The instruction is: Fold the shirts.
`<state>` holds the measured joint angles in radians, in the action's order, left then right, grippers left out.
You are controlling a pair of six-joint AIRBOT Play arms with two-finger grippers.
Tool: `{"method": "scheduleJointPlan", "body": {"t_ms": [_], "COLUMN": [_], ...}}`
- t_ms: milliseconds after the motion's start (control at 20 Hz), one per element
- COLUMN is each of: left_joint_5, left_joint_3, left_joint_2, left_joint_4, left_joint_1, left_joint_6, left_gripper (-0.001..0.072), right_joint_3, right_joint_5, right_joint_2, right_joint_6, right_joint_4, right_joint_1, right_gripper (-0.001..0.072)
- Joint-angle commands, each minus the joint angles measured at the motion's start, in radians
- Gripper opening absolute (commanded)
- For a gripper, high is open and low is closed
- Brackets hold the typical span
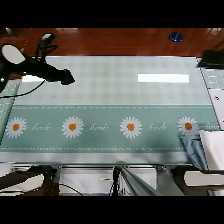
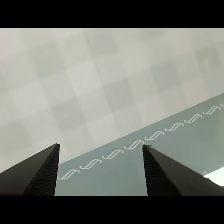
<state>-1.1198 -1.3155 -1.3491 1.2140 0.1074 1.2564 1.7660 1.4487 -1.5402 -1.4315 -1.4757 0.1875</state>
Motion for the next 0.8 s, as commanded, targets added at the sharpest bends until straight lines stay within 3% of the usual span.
{"method": "scheduleJointPlan", "body": {"t_ms": [0,250,500,750], "left_joint_5": [-0.004,-0.061,-0.097,-0.099], "left_joint_3": [-0.010,-0.010,-0.010,-0.010], "left_joint_2": [-0.033,-0.074,-0.086,-0.099], "left_joint_4": [0.246,0.286,0.274,0.223], "left_joint_1": [0.107,0.145,0.145,0.145], "left_joint_6": [0.148,0.171,0.235,0.233], "left_gripper": [0.0620,0.0619,0.0618,0.0618], "right_joint_3": [-0.030,-0.188,-0.336,-0.494], "right_joint_5": [0.058,-0.006,-0.252,-0.338], "right_joint_2": [-0.077,-0.060,0.114,0.197], "right_joint_6": [0.012,-0.021,-0.041,-0.020], "right_joint_4": [-0.154,-0.154,-0.154,-0.150], "right_joint_1": [-0.277,-0.340,-0.339,-0.339], "right_gripper": [0.0441,0.0440,0.0441,0.0441]}}
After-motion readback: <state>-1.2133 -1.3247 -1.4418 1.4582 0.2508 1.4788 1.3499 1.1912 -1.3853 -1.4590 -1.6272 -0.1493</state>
